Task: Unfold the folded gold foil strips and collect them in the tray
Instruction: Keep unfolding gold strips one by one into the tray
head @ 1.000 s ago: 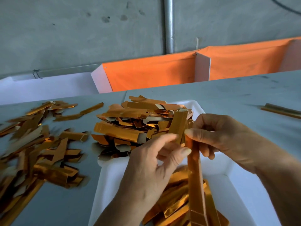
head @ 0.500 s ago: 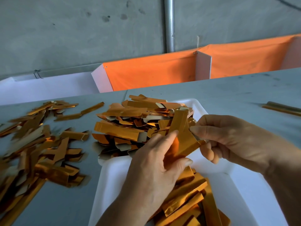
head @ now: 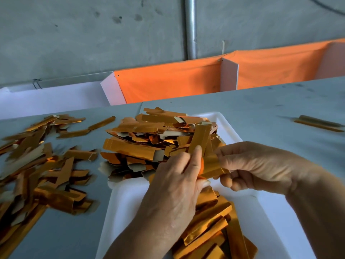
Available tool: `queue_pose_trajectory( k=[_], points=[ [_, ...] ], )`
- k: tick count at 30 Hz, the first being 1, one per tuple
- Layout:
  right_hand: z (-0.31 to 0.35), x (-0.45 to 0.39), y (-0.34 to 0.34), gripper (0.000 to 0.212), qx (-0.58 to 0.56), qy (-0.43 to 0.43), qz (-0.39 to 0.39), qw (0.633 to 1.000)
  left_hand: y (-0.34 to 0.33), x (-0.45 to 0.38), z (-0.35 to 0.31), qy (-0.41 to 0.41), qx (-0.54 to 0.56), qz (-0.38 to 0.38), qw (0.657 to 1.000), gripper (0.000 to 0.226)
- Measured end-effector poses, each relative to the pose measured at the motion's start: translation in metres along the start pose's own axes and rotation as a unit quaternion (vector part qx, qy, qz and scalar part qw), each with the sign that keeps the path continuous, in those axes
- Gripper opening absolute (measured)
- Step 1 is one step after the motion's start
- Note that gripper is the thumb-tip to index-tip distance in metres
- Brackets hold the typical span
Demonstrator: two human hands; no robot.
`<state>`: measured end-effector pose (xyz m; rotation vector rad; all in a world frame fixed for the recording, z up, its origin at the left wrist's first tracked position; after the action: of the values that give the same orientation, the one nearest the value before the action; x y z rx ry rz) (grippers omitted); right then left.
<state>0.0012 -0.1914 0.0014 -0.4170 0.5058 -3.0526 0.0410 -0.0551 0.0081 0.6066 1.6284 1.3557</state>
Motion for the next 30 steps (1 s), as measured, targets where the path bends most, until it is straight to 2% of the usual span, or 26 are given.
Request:
queue_pose_trajectory(
  k=[4,7,9,12,17,18,20,24,27,30],
  points=[
    [-0.009,-0.007,-0.001,0.022,-0.011,-0.021,0.018,1.0,0.003,-0.002,0.001,-0.005,-0.061,0.014,0.998,0.066],
    [-0.009,-0.009,0.001,0.017,0.021,-0.02,-0.005,1.0,0.003,-0.003,-0.003,-0.027,-0.104,0.018,0.994,0.07],
    [-0.007,-0.009,0.002,0.006,0.063,-0.007,-0.026,0.998,-0.006,-0.002,-0.002,-0.041,-0.114,0.018,0.992,0.067],
    [-0.007,-0.011,0.008,0.019,0.11,0.004,-0.067,0.992,-0.008,-0.005,-0.006,-0.047,-0.128,0.01,0.991,0.063],
    [-0.007,-0.01,0.01,0.013,0.085,-0.007,-0.091,0.992,0.002,-0.003,0.0,-0.008,0.001,-0.002,1.0,0.066],
    [-0.006,-0.009,0.011,0.012,0.065,-0.004,-0.093,0.994,0.002,-0.001,0.003,0.005,0.023,-0.027,0.999,0.07],
    [-0.003,-0.008,0.013,0.013,0.034,0.009,-0.108,0.994,0.001,0.001,0.006,0.021,0.034,-0.063,0.997,0.075],
    [0.0,-0.007,0.019,0.017,0.025,0.032,-0.149,0.988,-0.002,-0.001,0.009,0.043,0.041,-0.041,0.997,0.069],
    [-0.001,-0.007,0.017,0.016,0.003,0.024,-0.113,0.993,0.003,0.002,0.014,0.059,0.074,-0.076,0.993,0.061],
    [-0.002,-0.005,0.01,0.016,-0.004,0.0,-0.059,0.998,0.005,0.001,0.012,0.027,0.062,-0.072,0.995,0.049]
  ],
)
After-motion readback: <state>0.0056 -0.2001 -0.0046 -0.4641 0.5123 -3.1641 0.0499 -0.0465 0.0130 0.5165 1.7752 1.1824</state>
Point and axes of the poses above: each hand's wrist, its own x-axis away from the middle knuckle, its own y-axis out of the back of the hand, z = x × y, the point moved 5 cm from there along -x, towards the middle knuckle, and after that the axes turned 14 degrees about -x, right-handed, at the moved point
